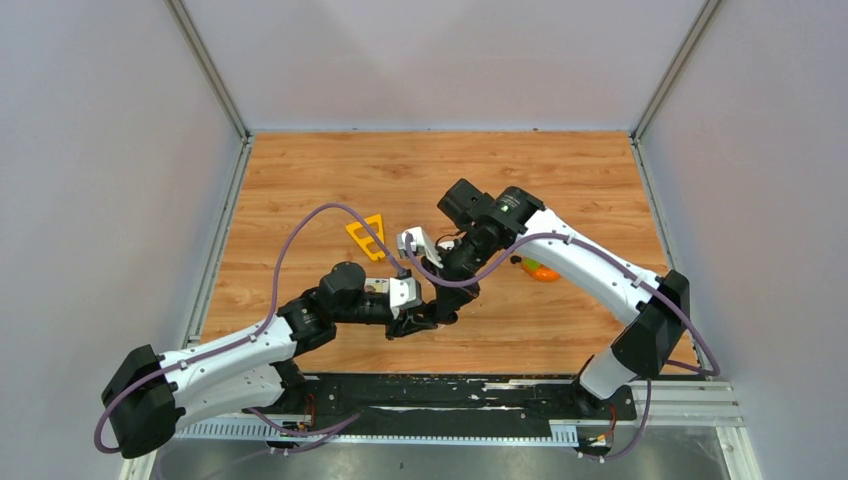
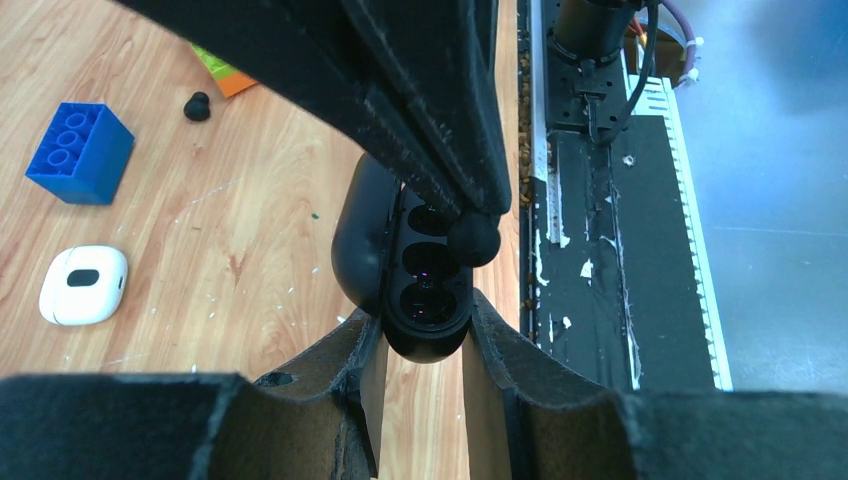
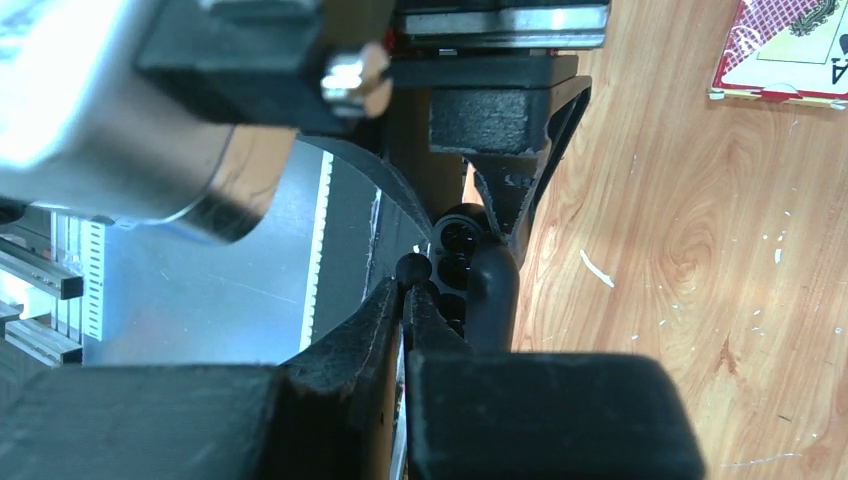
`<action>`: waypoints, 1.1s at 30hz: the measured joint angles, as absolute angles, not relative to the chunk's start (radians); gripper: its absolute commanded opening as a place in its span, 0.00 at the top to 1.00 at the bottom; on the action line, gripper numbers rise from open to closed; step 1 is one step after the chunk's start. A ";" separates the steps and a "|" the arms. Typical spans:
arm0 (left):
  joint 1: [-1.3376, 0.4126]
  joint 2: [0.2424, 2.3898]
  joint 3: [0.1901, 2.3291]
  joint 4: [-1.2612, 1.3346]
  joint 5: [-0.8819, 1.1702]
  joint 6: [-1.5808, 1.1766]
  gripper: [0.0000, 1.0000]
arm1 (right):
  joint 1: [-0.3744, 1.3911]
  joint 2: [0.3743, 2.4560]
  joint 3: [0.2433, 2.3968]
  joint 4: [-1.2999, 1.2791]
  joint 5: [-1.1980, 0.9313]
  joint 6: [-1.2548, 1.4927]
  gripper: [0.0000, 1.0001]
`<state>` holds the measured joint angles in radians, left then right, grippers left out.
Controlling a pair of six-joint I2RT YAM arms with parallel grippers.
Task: Insert the wireless bluetooth earbuds into the charging case
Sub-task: Insert the left earbud into the left side groove of the charging case.
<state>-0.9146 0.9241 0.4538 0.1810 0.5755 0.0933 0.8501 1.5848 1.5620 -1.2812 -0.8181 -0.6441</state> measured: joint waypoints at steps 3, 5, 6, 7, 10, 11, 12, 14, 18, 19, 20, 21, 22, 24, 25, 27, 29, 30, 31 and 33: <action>-0.915 0.924 0.454 0.175 0.575 0.099 1.00 | 0.856 1.592 1.563 -1.273 -0.798 -0.640 0.98; -0.917 0.924 0.454 0.170 0.575 0.104 1.00 | 0.857 1.596 1.563 -1.267 -0.789 -0.636 0.98; -0.920 0.924 0.454 0.167 0.574 0.106 1.00 | 0.857 1.598 1.563 -1.264 -0.784 -0.634 0.98; -0.922 0.924 0.454 0.164 0.575 0.108 1.00 | 0.860 1.601 1.563 -1.261 -0.779 -0.633 0.98; -0.927 0.924 0.454 0.158 0.574 0.111 1.00 | 0.862 1.607 1.564 -1.254 -0.763 -0.630 0.98; -0.927 0.924 0.454 0.157 0.574 0.111 1.00 | 0.862 1.610 1.565 -1.254 -0.760 -0.630 0.98; -0.928 0.924 0.454 0.155 0.573 0.111 1.00 | 0.864 1.612 1.565 -1.254 -0.758 -0.630 0.98; -0.928 0.924 0.454 0.150 0.569 0.111 1.00 | 0.870 1.619 1.565 -1.252 -0.754 -0.629 0.98; -0.928 0.926 0.454 0.145 0.568 0.111 1.00 | 0.883 1.628 1.567 -1.251 -0.747 -0.630 0.98; -0.928 0.926 0.454 0.145 0.568 0.111 1.00 | 0.886 1.630 1.570 -1.251 -0.746 -0.630 0.98; -0.928 0.926 0.454 0.146 0.567 0.111 1.00 | 0.886 1.631 1.572 -1.250 -0.744 -0.630 0.98; -0.928 0.926 0.454 0.146 0.567 0.111 1.00 | 0.887 1.633 1.575 -1.250 -0.742 -0.630 0.98; -0.928 0.927 0.455 0.146 0.567 0.112 1.00 | 0.888 1.634 1.577 -1.250 -0.741 -0.630 0.98; -0.928 0.929 0.458 0.145 0.567 0.113 1.00 | 0.889 1.636 1.583 -1.251 -0.740 -0.629 0.98; -0.928 0.931 0.460 0.146 0.567 0.115 1.00 | 0.890 1.637 1.586 -1.251 -0.740 -0.628 0.98; -0.928 0.933 0.464 0.145 0.566 0.118 1.00 | 0.893 1.641 1.595 -1.253 -0.738 -0.625 0.98; -0.928 0.935 0.465 0.143 0.567 0.120 1.00 | 0.897 1.647 1.600 -1.257 -0.733 -0.623 0.98; -0.928 0.935 0.465 0.142 0.567 0.120 1.00 | 0.898 1.649 1.600 -1.261 -0.730 -0.624 0.98; -0.928 0.935 0.465 0.142 0.567 0.120 1.00 | 0.900 1.650 1.600 -1.264 -0.726 -0.624 0.98; -0.929 0.935 0.465 0.144 0.568 0.126 1.00 | 0.907 1.655 1.601 -1.267 -0.712 -0.624 0.98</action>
<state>-0.9287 0.9348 0.4652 0.1444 0.5682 0.1261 0.9070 1.6554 1.6009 -1.2671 -0.7116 -0.6239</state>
